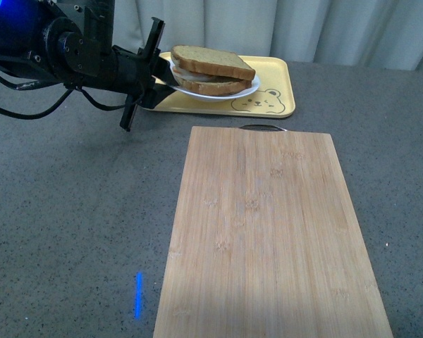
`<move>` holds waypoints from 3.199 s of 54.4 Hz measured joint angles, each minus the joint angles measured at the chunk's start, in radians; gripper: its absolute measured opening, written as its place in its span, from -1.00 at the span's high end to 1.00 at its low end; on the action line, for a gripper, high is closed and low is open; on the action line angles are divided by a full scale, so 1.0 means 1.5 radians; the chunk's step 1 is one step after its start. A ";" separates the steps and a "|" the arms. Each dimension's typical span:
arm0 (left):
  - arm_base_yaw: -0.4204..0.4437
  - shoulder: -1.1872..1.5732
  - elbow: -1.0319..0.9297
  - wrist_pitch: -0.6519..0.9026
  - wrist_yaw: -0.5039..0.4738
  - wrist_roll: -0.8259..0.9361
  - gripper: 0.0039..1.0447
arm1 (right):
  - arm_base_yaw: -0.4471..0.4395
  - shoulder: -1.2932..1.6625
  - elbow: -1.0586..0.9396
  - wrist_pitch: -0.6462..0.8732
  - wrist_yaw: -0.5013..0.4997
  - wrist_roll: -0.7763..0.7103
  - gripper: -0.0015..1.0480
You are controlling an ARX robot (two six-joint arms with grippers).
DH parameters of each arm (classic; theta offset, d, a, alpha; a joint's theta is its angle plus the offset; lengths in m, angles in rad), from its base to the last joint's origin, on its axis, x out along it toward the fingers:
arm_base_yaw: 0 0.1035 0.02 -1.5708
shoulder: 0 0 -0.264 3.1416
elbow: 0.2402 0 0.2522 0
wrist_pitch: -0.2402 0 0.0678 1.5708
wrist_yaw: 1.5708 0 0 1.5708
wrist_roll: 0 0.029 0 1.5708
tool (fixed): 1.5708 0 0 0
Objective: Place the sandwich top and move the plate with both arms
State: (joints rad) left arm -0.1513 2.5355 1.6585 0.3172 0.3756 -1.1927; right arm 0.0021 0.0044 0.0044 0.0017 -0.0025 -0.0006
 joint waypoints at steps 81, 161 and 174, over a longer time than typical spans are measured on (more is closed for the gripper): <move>0.100 -0.726 -0.993 0.630 -0.254 0.786 0.93 | 0.000 0.000 0.000 0.000 0.000 0.000 -0.82; 0.100 -1.483 -1.094 -0.002 -0.251 0.790 0.93 | 0.000 0.000 0.000 0.000 0.000 0.000 -0.82; 0.100 -1.532 -1.094 -0.051 -0.251 0.790 0.93 | 0.000 0.000 0.000 0.000 0.000 0.000 -0.82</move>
State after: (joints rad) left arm -0.0017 0.2371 0.0170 0.2413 -0.0002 -0.0074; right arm 0.0021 0.0044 0.0044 0.0017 -0.0025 -0.0006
